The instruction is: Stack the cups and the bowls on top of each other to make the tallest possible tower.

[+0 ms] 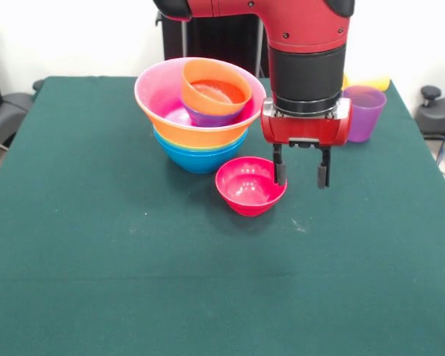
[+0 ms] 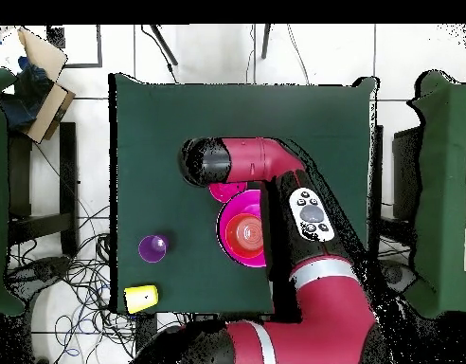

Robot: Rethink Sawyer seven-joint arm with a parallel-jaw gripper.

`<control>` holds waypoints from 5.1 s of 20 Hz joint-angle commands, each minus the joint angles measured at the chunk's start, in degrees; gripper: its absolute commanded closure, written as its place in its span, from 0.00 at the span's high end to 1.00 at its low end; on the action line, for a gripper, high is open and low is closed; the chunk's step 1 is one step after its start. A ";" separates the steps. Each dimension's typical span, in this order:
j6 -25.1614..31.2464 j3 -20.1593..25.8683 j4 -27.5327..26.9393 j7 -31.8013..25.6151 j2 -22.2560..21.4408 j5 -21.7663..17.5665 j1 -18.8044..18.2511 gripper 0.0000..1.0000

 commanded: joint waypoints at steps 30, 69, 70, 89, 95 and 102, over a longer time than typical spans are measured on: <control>-8.99 -0.15 10.61 -1.52 2.21 -7.87 -2.67 1.00; -17.74 -4.63 13.82 1.61 5.13 -8.41 0.14 1.00; -17.92 -4.77 13.79 1.58 5.23 -8.53 0.25 1.00; -20.36 -6.16 14.51 1.89 7.03 -8.23 0.65 1.00; -21.37 -7.12 14.77 2.10 7.33 -8.14 1.31 1.00; -22.40 -7.54 15.20 2.53 7.75 -7.95 1.67 1.00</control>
